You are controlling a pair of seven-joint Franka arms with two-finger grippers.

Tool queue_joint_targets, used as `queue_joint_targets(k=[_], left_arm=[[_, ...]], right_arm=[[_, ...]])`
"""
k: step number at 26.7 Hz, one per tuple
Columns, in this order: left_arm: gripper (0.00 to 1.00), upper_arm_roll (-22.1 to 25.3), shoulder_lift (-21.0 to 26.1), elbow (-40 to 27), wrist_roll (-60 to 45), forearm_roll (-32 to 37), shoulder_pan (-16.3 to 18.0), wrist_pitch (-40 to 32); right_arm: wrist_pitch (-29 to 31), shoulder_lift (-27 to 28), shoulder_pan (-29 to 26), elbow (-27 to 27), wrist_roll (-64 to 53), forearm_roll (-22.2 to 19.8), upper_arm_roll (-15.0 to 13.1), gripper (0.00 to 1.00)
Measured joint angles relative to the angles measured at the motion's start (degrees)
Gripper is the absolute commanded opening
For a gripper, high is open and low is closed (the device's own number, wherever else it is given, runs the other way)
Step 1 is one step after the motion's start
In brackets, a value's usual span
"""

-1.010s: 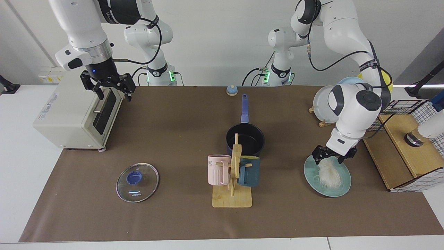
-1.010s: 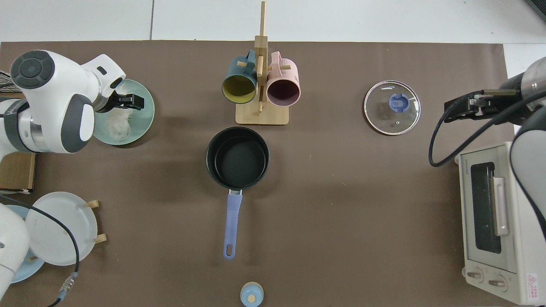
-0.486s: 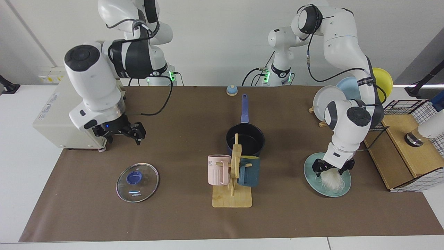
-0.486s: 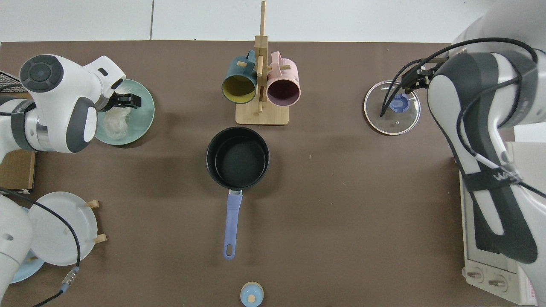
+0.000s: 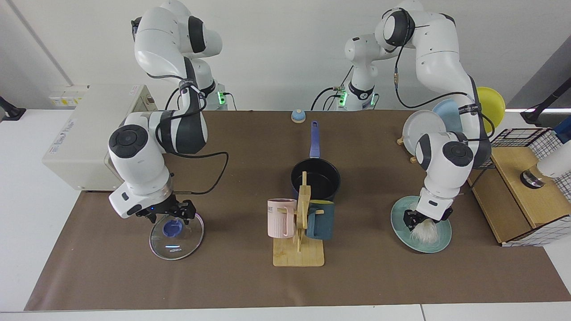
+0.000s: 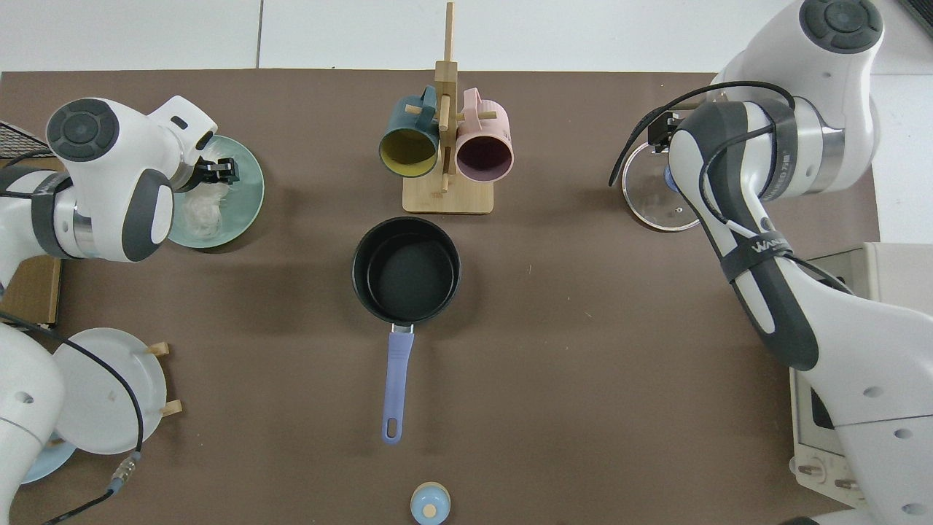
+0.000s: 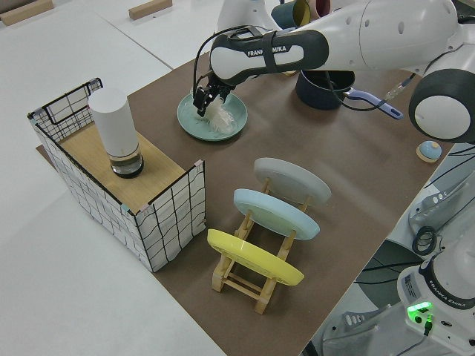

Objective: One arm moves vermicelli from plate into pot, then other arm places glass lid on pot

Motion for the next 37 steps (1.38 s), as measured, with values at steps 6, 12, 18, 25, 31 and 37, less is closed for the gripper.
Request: queue_joint_targets(k=[6,12,18,25,31,37], left_arm=[[0.00,-0.6,-0.2,2.3,-5.6,-0.1,-0.1,-5.1],[0.00,-4.2,-1.9,7.1,-9.6,-0.2,-0.1,-15.6],[0.00,-9.4,-8.9,8.7,-14.2,-2.9,-0.2,-22.9],[0.00,-18.5,-14.5,7.7,-23.9,-3.8,-0.7,-30.4],[0.00,-26.3,-14.7,4.0,-29.9,-5.0,-1.1,-30.3],[0.00,-27.1,-14.6,-2.5,-28.6,-7.6,-1.2,-23.6]], right_arm=[[3.5,1.2,-0.8,-0.7,-2.2,0.7,0.0,0.99],[6.4,1.7,-1.2,-3.1,-3.0,0.7,0.0,0.99],[8.3,1.8,-1.0,-6.1,-3.1,0.7,0.1,0.99],[9.8,1.8,-1.1,-8.4,-3.1,0.7,0.1,0.99],[10.6,1.8,-1.1,-9.1,-3.1,0.7,0.1,0.86],[10.6,1.7,-1.4,-9.1,-3.1,0.7,-0.1,0.81]])
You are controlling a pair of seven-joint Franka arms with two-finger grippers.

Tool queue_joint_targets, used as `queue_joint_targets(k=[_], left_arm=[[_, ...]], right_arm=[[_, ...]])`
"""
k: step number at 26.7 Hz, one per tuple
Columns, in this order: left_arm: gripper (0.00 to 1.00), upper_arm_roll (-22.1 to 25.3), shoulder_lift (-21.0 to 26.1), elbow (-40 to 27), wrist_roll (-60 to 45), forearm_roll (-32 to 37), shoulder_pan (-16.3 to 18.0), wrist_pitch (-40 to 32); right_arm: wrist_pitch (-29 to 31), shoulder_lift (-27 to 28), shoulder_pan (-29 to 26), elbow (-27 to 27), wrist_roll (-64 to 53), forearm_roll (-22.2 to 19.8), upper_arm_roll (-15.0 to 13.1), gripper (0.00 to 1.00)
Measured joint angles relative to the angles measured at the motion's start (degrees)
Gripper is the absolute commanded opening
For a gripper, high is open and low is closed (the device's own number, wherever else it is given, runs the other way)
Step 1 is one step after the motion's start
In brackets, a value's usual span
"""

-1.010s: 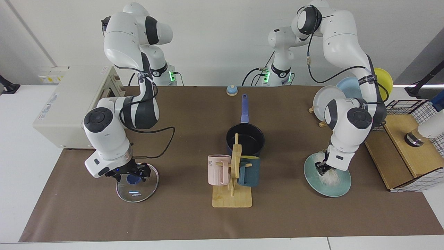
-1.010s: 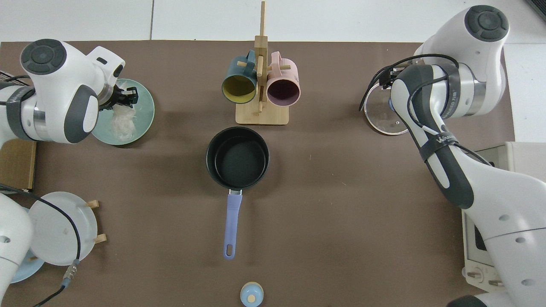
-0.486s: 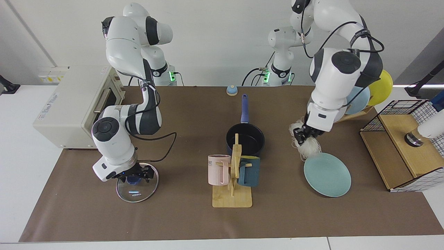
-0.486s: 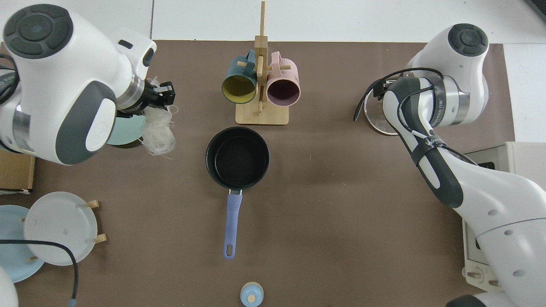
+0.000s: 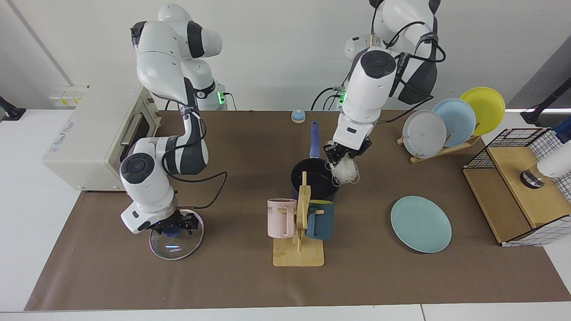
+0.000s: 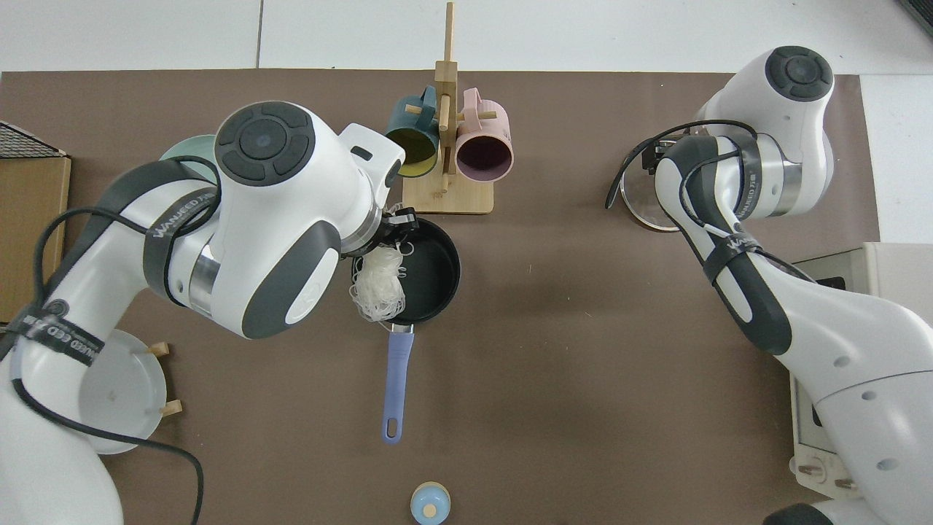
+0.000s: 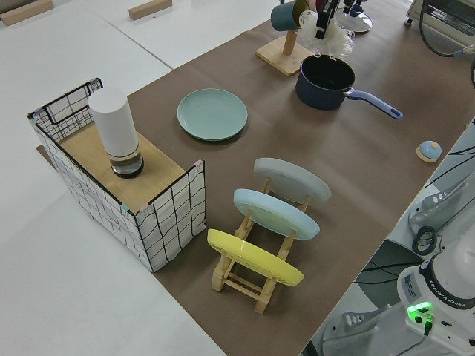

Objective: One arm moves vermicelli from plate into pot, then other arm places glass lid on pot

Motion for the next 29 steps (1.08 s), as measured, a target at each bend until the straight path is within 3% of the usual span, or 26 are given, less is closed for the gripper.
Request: queue_joint_targets(k=[2,13,16,18,19,20,22,29], left_arm=[[0.00,0.0,0.3,-2.0,0.0,-0.1,0.0,2.6],[0.00,-0.7,1.7,-7.8,-0.1,-0.3,-0.8,10.8],[0.00,-0.8,2.5,-9.0,-0.2,-0.3,-1.4,12.6],[0.00,-0.7,3.0,-9.8,-0.2,-0.3,-1.5,13.3],[0.14,-0.7,3.3,-10.1,-0.2,-0.3,-1.5,13.7],[0.37,-0.7,3.5,-10.3,-0.2,-0.3,-1.5,14.2],[1.00,-0.7,4.0,-10.6,-0.2,-0.3,-1.4,15.5],[1.00,-0.6,4.7,-10.9,1.8,-0.3,-1.2,16.7]], right_arm=[[0.0,0.0,-0.2,-0.1,0.0,0.0,0.0,0.98],[0.0,0.0,-0.3,-0.7,0.0,0.0,0.1,0.96],[0.0,0.0,-0.3,-0.8,0.0,0.0,0.1,0.70],[0.0,0.0,-0.3,-1.0,0.0,0.0,0.1,0.40],[0.0,0.0,-0.3,-1.1,0.0,0.0,0.1,0.17],[0.0,0.0,-0.3,-1.1,-0.1,0.0,0.1,0.00],[0.0,-0.1,-0.3,-1.2,-0.9,0.0,0.1,0.00],[-0.1,-0.3,-0.3,-1.3,-2.6,0.0,0.1,0.00]])
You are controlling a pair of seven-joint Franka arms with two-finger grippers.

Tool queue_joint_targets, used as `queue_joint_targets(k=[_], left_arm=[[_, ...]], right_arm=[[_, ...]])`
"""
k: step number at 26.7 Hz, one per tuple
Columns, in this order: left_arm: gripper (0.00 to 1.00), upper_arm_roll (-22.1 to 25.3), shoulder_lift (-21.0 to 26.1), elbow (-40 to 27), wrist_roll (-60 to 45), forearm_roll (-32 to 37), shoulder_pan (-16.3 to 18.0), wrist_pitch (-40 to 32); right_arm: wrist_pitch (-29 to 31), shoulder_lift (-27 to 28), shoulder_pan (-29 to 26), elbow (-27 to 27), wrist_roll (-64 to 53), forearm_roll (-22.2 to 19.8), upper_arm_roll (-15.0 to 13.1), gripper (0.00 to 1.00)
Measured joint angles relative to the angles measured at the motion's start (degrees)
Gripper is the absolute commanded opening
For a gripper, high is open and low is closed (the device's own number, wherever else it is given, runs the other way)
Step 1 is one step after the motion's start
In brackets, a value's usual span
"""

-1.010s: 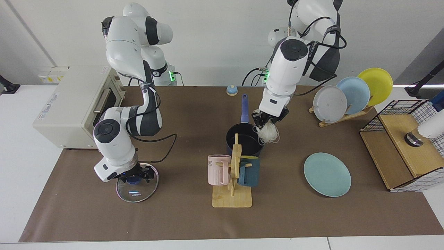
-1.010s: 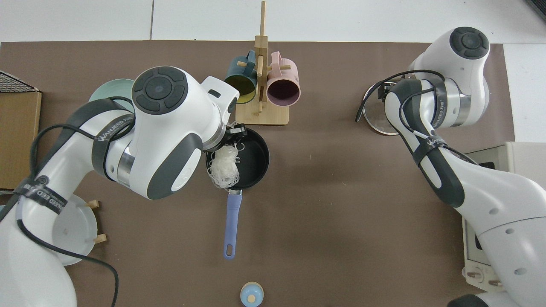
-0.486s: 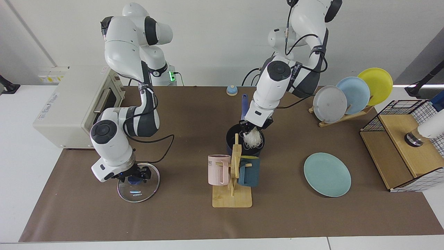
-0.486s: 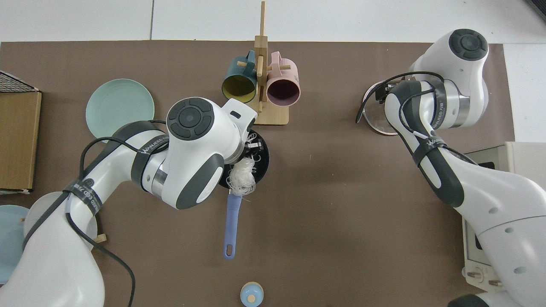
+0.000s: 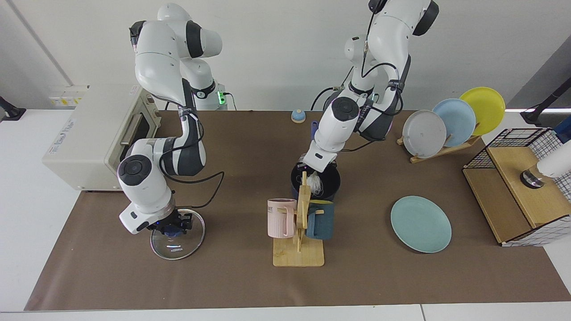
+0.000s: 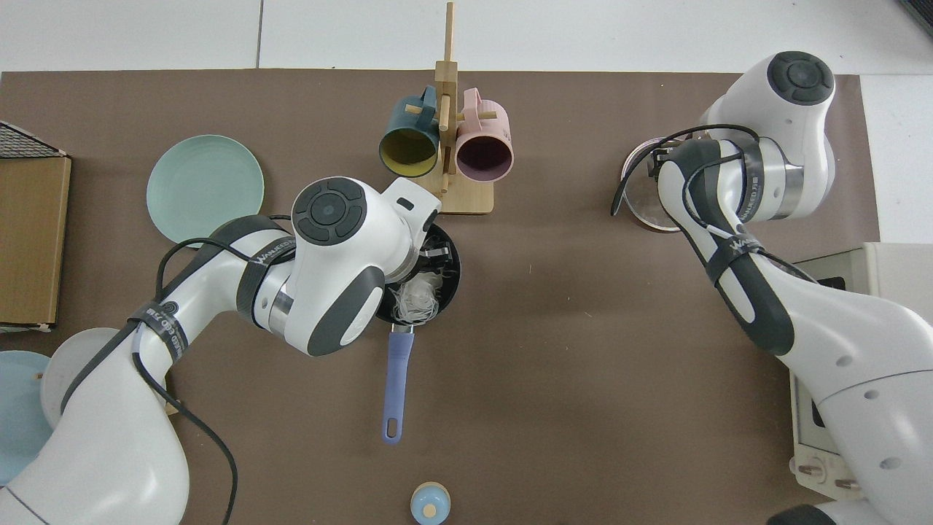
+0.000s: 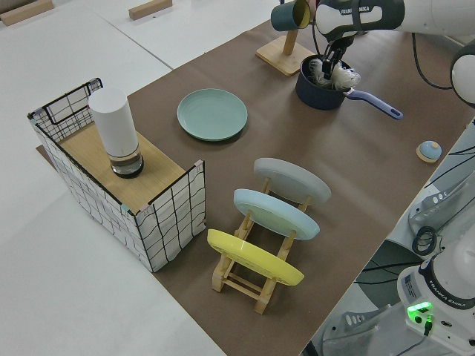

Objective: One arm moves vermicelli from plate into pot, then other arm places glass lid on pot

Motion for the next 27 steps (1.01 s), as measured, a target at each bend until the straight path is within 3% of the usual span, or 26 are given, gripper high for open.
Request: queue_joint_targets(k=[5,14,21,27], left_arm=[[1.00,1.3,-0.9,2.9,1.0,0.0,0.8,-3.8],[1.00,7.6,-4.8,16.1,9.6,0.7,2.5,-23.5],[1.00,14.3,-10.1,17.1,18.6,0.7,2.4,-30.0],[1.00,22.3,-14.2,17.1,29.9,-1.0,2.4,-33.4]], right_arm=[[-1.8,-2.3,0.5,0.1,0.0,0.0,0.1,0.00],[-12.0,-11.9,5.5,0.4,4.2,0.5,0.1,0.00],[-19.1,-18.0,12.6,0.4,13.9,0.5,0.1,0.00],[-22.2,-19.5,19.3,0.6,23.1,0.5,0.1,0.00]])
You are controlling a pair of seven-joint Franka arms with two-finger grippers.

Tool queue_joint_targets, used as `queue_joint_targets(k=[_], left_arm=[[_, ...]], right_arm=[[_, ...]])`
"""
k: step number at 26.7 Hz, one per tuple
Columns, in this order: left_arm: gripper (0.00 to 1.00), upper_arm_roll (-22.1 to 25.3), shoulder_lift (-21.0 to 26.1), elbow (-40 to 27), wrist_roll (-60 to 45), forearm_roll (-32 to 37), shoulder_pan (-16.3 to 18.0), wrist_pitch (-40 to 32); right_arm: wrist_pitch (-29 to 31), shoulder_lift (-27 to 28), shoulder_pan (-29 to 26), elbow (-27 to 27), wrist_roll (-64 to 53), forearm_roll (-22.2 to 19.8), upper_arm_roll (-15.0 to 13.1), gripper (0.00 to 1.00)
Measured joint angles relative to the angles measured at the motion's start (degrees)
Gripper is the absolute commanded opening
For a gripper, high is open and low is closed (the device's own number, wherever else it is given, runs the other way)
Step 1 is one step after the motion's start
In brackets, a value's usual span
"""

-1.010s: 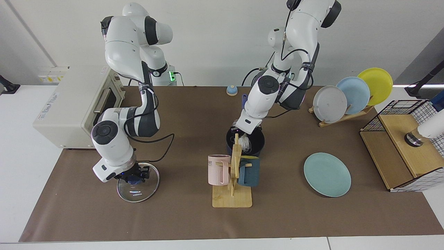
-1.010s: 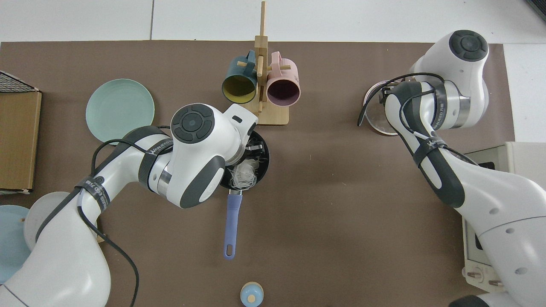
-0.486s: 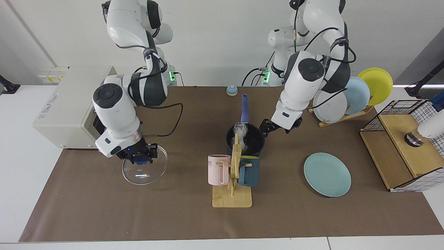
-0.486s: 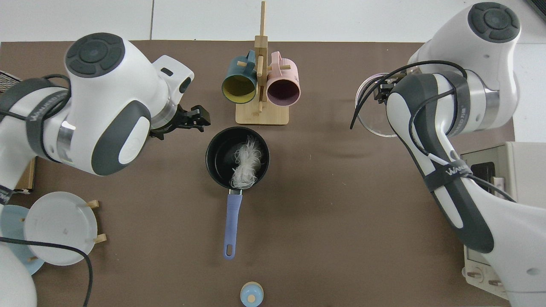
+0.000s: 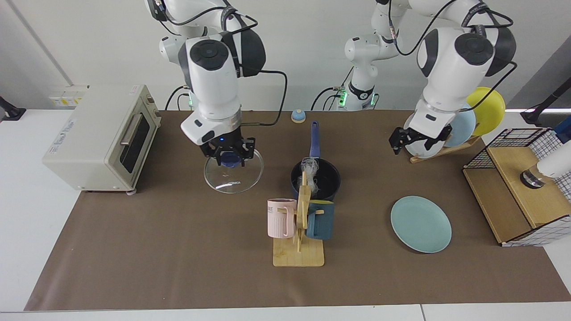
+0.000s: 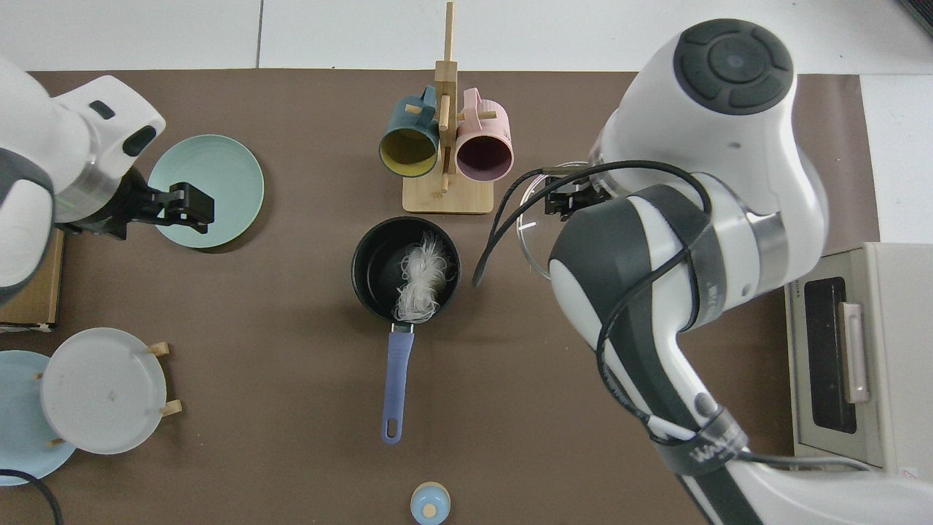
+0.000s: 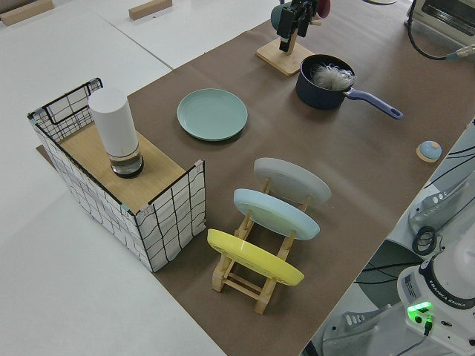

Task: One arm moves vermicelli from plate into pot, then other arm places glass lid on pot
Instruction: 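Carry the glass lid with the right gripper over the saucepan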

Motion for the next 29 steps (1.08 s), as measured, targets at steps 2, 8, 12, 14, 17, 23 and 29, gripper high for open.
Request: queue_joint_targets(k=[2,8,12,14,17,23,29], left_arm=[[1.00,2.8,-0.9,0.0,3.5,-1.2,0.0,-0.4],[1.00,6.9,-2.0,0.0,9.4,-2.4,0.1,-1.2],[1.00,7.0,-2.7,-0.3,10.4,-3.8,-0.1,-2.3],[1.00,7.4,-3.7,-1.3,11.0,-5.2,-0.2,-2.4],[1.00,9.5,-5.4,-3.3,11.9,-6.9,-1.3,-2.2],[1.00,12.2,-7.3,-5.4,12.8,-7.8,-3.3,-1.8],[1.00,12.2,-7.5,-5.7,12.8,-7.8,-3.9,-1.3]], right_arm=[[-0.7,0.0,2.4,0.3,2.8,0.0,0.0,0.00],[-2.6,0.7,8.0,2.6,10.4,0.0,0.0,0.00],[-3.0,3.3,10.5,5.3,14.4,0.0,0.0,0.00],[-3.0,5.6,11.6,7.2,16.4,0.0,-0.1,0.00],[-3.0,9.4,13.2,10.3,18.9,-0.1,-0.3,0.00],[-2.6,16.6,15.6,16.5,21.6,-0.2,-1.1,0.00],[-1.2,20.0,17.4,19.4,23.0,-0.2,-1.4,0.00]])
